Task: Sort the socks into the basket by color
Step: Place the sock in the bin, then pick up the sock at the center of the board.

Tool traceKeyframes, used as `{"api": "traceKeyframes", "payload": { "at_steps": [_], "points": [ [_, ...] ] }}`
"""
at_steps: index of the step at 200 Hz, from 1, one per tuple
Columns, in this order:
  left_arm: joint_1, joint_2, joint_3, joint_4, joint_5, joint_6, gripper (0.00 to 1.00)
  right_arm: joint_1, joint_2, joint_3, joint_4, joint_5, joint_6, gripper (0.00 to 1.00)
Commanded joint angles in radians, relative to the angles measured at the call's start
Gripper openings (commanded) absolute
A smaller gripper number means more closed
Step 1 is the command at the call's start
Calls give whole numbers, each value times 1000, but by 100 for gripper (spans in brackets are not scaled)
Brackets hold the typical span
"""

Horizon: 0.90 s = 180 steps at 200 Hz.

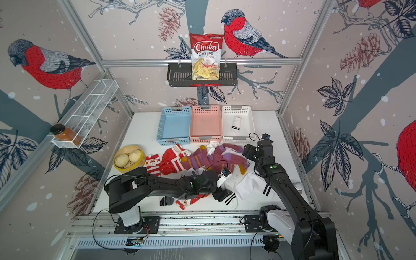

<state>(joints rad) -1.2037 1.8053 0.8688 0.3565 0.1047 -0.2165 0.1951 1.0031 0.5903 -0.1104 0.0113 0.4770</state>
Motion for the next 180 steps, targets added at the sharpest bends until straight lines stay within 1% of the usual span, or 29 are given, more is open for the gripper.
{"api": "traceKeyframes", "payload": {
  "at_steps": [1, 27, 89, 119, 139, 157, 180],
  "points": [
    [-10, 21, 24, -40, 4, 25, 77, -2, -14, -3, 12, 22, 16, 82],
    [-15, 51, 55, -68, 8, 26, 72, -9, -17, -3, -1, 27, 14, 82],
    [-16, 80, 73, -119, -13, 41, 69, -29, -42, -6, -15, 24, 12, 84],
    [-16, 89, 79, -123, -5, 46, 62, -34, -58, -10, -19, 23, 12, 84],
    [-16, 95, 83, -131, 0, 49, 54, -37, -71, -15, -21, 24, 12, 84],
    [-17, 97, 84, -131, 2, 49, 42, -40, -83, -23, -19, 23, 15, 84],
    [-16, 97, 83, -133, -2, 49, 30, -40, -89, -28, -19, 19, 16, 84]
  ]
}}
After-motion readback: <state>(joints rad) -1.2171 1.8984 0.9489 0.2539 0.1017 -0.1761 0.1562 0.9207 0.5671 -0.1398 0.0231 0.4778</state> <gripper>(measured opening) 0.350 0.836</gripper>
